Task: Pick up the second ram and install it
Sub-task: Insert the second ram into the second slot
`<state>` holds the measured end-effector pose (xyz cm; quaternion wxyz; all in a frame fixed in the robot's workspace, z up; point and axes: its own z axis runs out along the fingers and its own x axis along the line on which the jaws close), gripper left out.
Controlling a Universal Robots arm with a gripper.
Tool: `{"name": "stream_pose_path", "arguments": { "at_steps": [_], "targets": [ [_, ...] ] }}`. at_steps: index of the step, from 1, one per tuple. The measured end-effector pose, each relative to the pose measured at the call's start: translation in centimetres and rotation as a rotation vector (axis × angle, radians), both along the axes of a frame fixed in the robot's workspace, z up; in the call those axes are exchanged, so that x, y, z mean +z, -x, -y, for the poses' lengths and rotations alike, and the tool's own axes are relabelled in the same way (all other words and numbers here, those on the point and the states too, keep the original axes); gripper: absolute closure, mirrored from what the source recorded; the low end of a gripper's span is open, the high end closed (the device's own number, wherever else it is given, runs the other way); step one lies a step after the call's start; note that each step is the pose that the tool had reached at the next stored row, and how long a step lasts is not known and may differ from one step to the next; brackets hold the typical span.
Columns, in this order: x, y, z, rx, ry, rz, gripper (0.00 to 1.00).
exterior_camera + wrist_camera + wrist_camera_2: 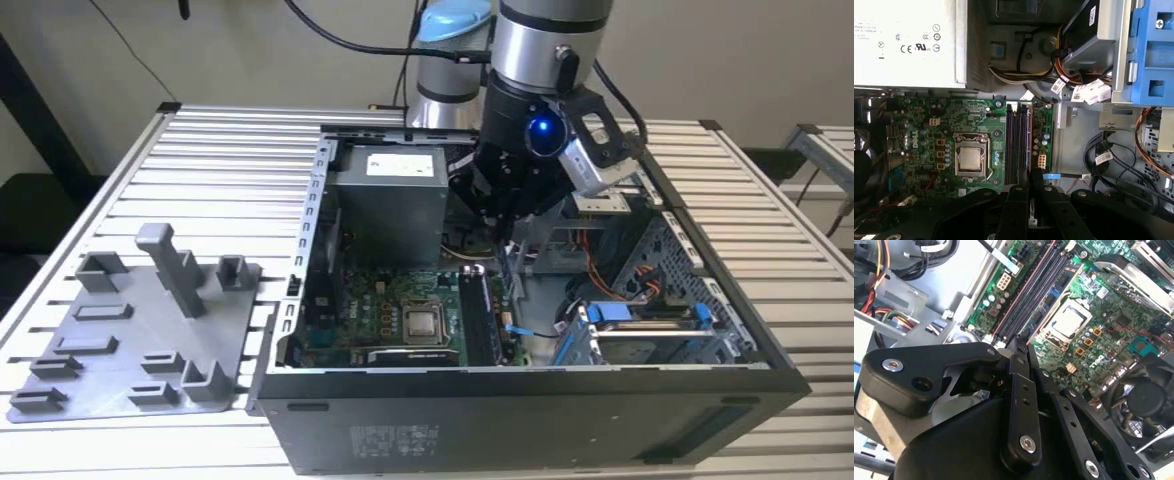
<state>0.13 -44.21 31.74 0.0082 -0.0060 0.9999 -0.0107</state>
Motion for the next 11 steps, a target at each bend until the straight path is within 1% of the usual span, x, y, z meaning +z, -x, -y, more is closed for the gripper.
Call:
{"name": "stream_pose_path", "arguments": {
  "at_steps": [4,7,11],
  "targets": [
    [-0.72,0.15,0.02,0.000,0.0003,-0.0003,0.86],
    [-1.26,0.40,0.15,0.000,0.0003,-0.0010,0.86],
    [-1.81,0.54,0.33,0.000,0.0005,-0.0060,0.86]
  ]
}}
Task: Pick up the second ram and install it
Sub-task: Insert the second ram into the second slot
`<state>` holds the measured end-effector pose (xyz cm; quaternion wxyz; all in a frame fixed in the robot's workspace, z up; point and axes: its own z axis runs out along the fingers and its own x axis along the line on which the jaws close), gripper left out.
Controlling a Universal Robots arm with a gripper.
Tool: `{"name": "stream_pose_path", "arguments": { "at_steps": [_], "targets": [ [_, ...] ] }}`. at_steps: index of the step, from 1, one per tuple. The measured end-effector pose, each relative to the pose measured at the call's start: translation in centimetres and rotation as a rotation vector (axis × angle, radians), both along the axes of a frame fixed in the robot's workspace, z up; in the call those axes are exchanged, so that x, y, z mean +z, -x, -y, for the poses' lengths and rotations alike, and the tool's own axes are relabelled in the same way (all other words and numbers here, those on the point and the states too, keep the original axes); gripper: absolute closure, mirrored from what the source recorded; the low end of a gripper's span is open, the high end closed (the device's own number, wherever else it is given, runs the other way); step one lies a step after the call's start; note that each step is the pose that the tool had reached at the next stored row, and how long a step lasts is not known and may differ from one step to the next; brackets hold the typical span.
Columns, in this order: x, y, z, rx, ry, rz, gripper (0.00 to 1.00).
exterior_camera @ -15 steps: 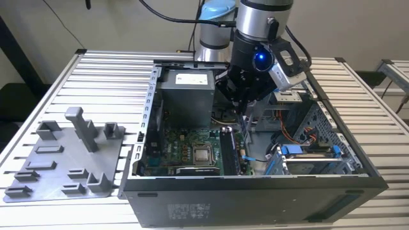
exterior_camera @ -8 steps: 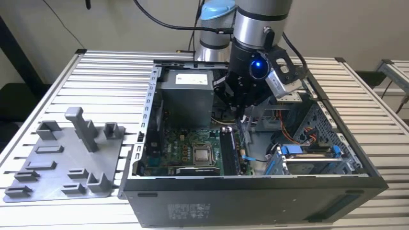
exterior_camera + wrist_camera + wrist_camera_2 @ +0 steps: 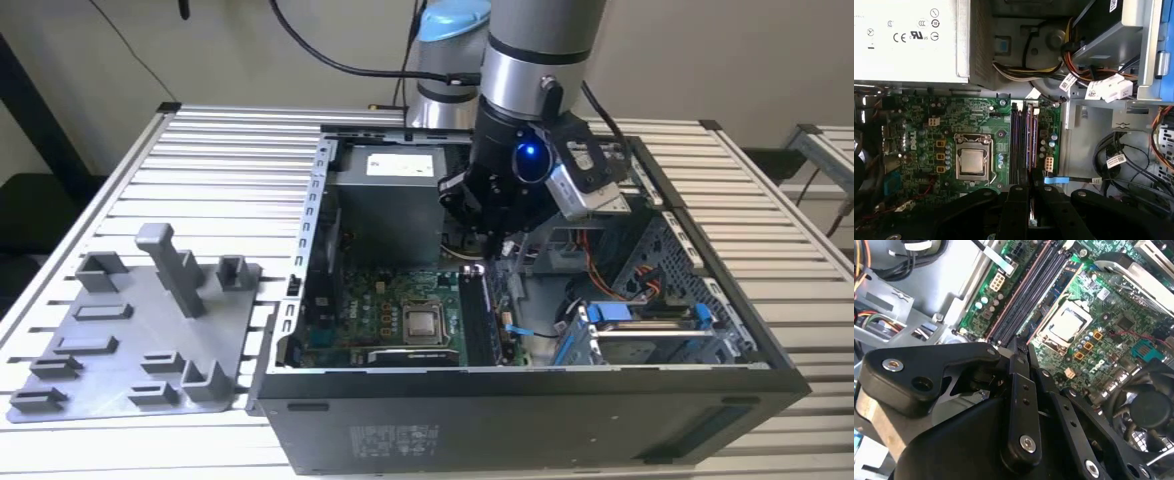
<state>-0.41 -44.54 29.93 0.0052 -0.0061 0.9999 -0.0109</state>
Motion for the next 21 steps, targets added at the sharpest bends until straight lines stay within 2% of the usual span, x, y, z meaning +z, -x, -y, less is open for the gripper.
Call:
{"name": "stream_pose_path", "arguments": {
  "at_steps": [3,6,13,21],
  "targets": [
    [-0.36,0.02,0.11,0.000,0.0011,-0.0025,0.86],
    [-0.69,0.03,0.17,0.000,0.0020,-0.0079,0.86],
    [-1.61,0.03,0.17,0.000,0.0019,-0.0262,0.86],
    [-2.98,0.02,0.21,-0.002,0.0024,-0.0279,0.86]
  ]
}}
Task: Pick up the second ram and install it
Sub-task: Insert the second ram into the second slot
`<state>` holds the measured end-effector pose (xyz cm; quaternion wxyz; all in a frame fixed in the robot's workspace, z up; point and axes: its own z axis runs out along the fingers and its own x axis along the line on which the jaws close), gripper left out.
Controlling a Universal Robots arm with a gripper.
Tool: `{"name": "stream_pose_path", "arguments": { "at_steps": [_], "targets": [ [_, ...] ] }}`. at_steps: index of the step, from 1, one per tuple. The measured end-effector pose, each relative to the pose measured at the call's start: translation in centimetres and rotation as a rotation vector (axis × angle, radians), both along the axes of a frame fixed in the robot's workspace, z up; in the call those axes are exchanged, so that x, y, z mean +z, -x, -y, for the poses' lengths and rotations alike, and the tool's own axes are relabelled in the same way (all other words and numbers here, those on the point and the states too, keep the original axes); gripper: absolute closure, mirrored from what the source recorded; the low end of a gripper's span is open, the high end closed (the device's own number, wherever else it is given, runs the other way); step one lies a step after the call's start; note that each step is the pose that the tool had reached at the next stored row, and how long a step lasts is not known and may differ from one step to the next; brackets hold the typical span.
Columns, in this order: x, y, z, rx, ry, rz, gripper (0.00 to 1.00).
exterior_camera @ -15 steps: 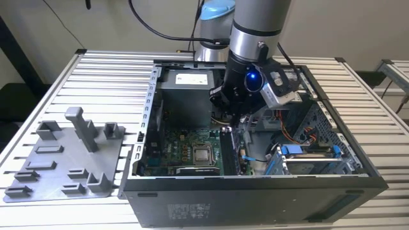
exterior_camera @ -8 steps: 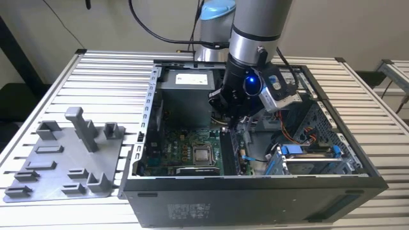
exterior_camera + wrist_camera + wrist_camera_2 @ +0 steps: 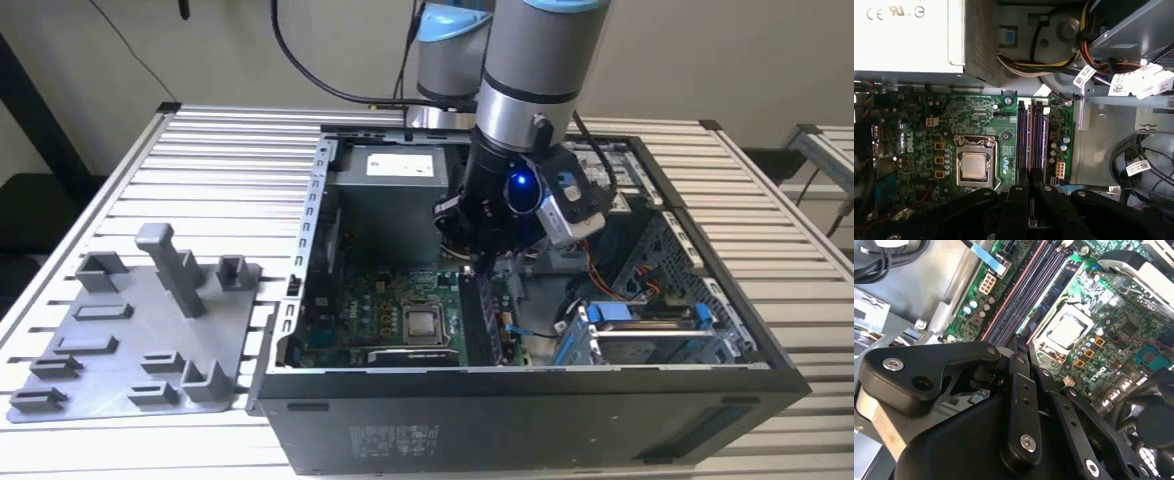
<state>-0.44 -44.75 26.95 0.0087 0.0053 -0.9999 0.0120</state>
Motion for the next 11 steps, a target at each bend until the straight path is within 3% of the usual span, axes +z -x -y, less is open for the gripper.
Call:
{"name": "stream_pose_path", "arguments": {
  "at_steps": [7,11],
  "targets": [
    [-1.26,0.02,0.13,-0.023,0.0001,-0.0006,0.86],
    [-1.55,0.11,0.32,-0.023,0.0001,-0.0008,0.86]
  ]
}}
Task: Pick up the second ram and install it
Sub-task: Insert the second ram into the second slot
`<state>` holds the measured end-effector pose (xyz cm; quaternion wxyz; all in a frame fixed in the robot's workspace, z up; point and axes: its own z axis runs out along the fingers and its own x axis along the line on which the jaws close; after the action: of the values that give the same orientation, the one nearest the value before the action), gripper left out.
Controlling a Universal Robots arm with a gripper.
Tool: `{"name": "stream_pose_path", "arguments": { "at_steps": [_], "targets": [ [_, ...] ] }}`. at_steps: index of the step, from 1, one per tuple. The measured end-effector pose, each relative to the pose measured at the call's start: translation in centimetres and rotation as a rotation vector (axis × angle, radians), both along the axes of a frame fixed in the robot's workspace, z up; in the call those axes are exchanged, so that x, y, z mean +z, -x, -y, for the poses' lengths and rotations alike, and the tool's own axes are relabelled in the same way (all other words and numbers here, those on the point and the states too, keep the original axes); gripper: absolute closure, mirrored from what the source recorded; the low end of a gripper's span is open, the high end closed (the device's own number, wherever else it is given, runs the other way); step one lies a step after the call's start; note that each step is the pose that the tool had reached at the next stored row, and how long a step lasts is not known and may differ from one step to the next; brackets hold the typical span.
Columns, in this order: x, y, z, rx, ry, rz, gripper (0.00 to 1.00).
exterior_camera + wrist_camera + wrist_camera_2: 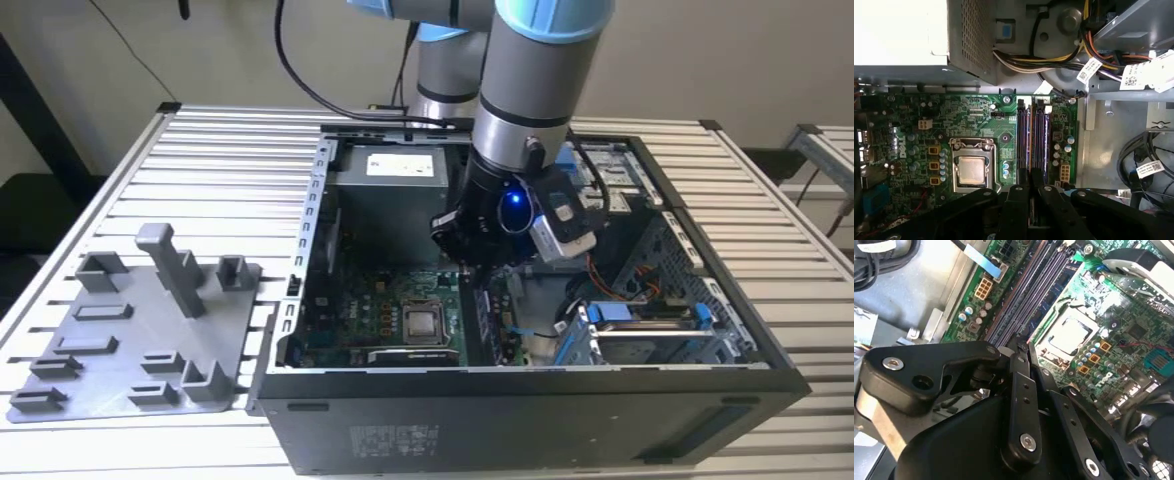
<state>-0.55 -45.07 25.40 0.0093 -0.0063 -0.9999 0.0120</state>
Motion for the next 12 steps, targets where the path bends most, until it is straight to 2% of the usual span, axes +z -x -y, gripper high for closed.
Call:
{"name": "stream_pose_path", "arguments": {
  "at_steps": [2,12],
  "targets": [
    [-0.17,0.03,0.17,0.000,-0.0001,0.0001,0.86],
    [-0.26,0.04,0.28,0.000,0.0001,0.0000,0.86]
  ]
}}
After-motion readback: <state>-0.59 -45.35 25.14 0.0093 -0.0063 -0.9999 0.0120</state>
